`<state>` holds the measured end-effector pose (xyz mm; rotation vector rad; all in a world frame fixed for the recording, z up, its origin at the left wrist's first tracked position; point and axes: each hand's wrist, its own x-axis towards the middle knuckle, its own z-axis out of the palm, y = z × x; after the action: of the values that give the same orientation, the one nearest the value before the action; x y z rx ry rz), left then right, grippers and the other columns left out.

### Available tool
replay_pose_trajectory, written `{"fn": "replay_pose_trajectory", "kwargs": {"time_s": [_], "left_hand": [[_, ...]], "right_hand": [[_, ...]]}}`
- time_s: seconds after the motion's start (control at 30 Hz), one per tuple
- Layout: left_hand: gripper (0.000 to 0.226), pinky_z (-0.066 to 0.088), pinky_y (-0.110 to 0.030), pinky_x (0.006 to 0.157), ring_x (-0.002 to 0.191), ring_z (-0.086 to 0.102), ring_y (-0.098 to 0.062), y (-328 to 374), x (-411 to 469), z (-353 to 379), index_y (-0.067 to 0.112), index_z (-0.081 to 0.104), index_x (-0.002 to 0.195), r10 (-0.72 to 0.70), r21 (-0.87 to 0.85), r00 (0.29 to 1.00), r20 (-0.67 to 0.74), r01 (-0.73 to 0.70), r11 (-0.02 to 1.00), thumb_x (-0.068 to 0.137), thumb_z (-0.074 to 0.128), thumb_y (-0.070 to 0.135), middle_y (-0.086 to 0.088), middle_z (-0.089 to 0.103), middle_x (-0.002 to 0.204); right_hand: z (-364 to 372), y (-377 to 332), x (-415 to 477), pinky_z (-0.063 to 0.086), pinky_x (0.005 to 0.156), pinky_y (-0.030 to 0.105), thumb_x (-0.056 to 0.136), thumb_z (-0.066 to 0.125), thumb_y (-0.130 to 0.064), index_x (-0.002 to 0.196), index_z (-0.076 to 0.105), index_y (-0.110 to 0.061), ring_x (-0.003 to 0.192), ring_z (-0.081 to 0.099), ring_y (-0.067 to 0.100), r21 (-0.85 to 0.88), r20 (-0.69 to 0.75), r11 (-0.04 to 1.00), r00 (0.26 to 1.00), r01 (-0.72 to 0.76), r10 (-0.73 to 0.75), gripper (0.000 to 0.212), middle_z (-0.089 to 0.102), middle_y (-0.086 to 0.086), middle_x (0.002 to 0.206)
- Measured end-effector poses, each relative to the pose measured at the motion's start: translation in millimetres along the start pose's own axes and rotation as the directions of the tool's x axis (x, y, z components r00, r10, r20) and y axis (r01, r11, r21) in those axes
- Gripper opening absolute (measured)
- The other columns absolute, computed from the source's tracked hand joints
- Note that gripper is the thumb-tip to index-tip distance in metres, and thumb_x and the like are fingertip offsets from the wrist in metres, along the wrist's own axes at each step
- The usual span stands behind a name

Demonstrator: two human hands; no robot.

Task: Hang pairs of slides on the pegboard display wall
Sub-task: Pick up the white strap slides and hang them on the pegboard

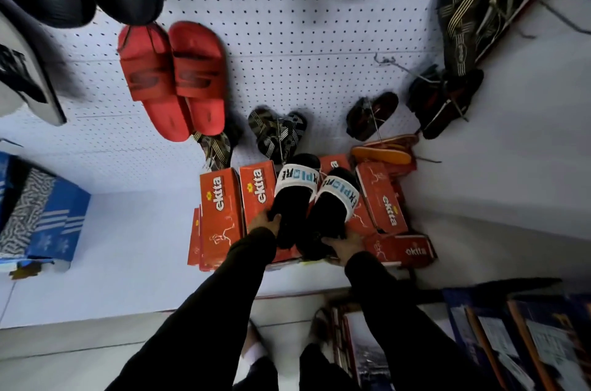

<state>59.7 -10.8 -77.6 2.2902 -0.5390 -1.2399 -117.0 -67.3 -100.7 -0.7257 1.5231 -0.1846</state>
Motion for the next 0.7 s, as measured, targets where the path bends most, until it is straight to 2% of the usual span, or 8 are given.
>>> {"fn": "replay_pose_trajectory", "kwargs": {"time_s": [0.07, 0.17, 0.23, 0.3, 0.37, 0.47, 0.53, 0.7], "left_hand": [[0.047, 0.04, -0.036, 0.103, 0.125, 0.053, -0.036, 0, -3, 1, 0.001, 0.05, 0.134, -0.011, -0.024, 1.0, 0.01, 0.011, 1.0, 0.094, 0.052, 0.024, -0.022, 0.056, 0.136], [0.045, 0.042, -0.033, 0.099, 0.122, 0.056, -0.034, -2, -17, 5, -0.001, 0.052, 0.133, -0.025, -0.124, 0.999, 0.038, 0.03, 0.992, 0.094, 0.053, 0.022, -0.021, 0.059, 0.133], [0.045, 0.044, -0.032, 0.097, 0.121, 0.057, -0.033, -5, -26, 8, -0.002, 0.053, 0.131, -0.022, -0.187, 0.999, 0.033, 0.028, 0.982, 0.093, 0.054, 0.022, -0.021, 0.06, 0.131], [0.045, 0.044, -0.03, 0.092, 0.118, 0.059, -0.032, -8, -35, 10, -0.001, 0.055, 0.129, 0.006, -0.234, 1.0, 0.008, -0.004, 0.972, 0.091, 0.057, 0.025, -0.021, 0.062, 0.129], [0.044, 0.043, -0.028, 0.089, 0.114, 0.06, -0.031, -5, -45, 9, 0.0, 0.056, 0.126, 0.034, -0.313, 0.999, -0.023, -0.04, 0.949, 0.09, 0.059, 0.025, -0.018, 0.064, 0.124], [0.045, 0.047, -0.034, 0.097, 0.115, 0.059, -0.031, 9, -62, 3, -0.002, 0.054, 0.126, 0.074, -0.463, 0.994, -0.085, -0.105, 0.88, 0.088, 0.063, 0.021, -0.017, 0.062, 0.121], [0.043, 0.048, -0.032, 0.094, 0.112, 0.059, -0.028, 24, -73, -3, -0.004, 0.053, 0.126, 0.132, -0.53, 0.983, -0.125, -0.179, 0.829, 0.089, 0.062, 0.015, -0.018, 0.062, 0.121], [0.043, 0.05, -0.006, 0.067, 0.103, 0.057, -0.018, 59, -94, -22, -0.003, 0.051, 0.13, 0.282, -0.558, 0.929, -0.238, -0.369, 0.743, 0.089, 0.06, 0.009, -0.017, 0.061, 0.126]], "right_hand": [[-13, -4, -7, 0.054, 0.067, 0.042, 0.088, 0.064, 0.001, 0.117, 0.057, -0.009, 0.08, 0.062, 0.028, 0.034, 0.052, 0.998, 0.997, -0.054, 0.053, 0.032, 0.065, 0.014, 0.097], [-30, -10, -17, 0.054, 0.068, 0.04, 0.089, 0.062, 0.003, 0.131, 0.055, -0.006, 0.102, 0.064, 0.036, 0.06, 0.115, 0.998, 0.993, -0.033, 0.026, 0.043, 0.065, 0.016, 0.112], [-37, -15, -24, 0.056, 0.075, 0.043, 0.089, 0.061, 0.005, 0.132, 0.054, -0.009, 0.111, 0.063, 0.037, 0.058, 0.103, 0.998, 0.994, 0.027, -0.033, 0.046, 0.065, 0.016, 0.122], [-40, -22, -35, 0.056, 0.074, 0.039, 0.088, 0.061, 0.006, 0.135, 0.053, -0.011, 0.107, 0.064, 0.035, 0.066, 0.084, 0.993, 0.991, 0.096, -0.101, 0.051, 0.064, 0.016, 0.128], [-42, -34, -49, 0.055, 0.067, 0.035, 0.088, 0.06, 0.008, 0.135, 0.052, -0.011, 0.107, 0.063, 0.035, 0.074, 0.07, 0.984, 0.983, 0.165, -0.17, 0.052, 0.063, 0.014, 0.125], [-49, -50, -68, 0.056, 0.075, 0.042, 0.086, 0.059, 0.011, 0.137, 0.051, -0.013, 0.118, 0.061, 0.039, 0.126, 0.071, 0.953, 0.955, 0.277, -0.287, 0.057, 0.06, 0.016, 0.128], [-51, -64, -81, 0.054, 0.069, 0.038, 0.086, 0.059, 0.011, 0.138, 0.051, -0.013, 0.111, 0.061, 0.035, 0.147, 0.061, 0.929, 0.934, 0.34, -0.351, 0.058, 0.061, 0.014, 0.123], [-56, -95, -109, 0.053, 0.095, 0.053, 0.083, 0.063, 0.008, 0.135, 0.055, -0.019, 0.107, 0.062, 0.029, 0.177, 0.028, 0.855, 0.865, 0.488, -0.5, 0.059, 0.064, 0.007, 0.122]]}}
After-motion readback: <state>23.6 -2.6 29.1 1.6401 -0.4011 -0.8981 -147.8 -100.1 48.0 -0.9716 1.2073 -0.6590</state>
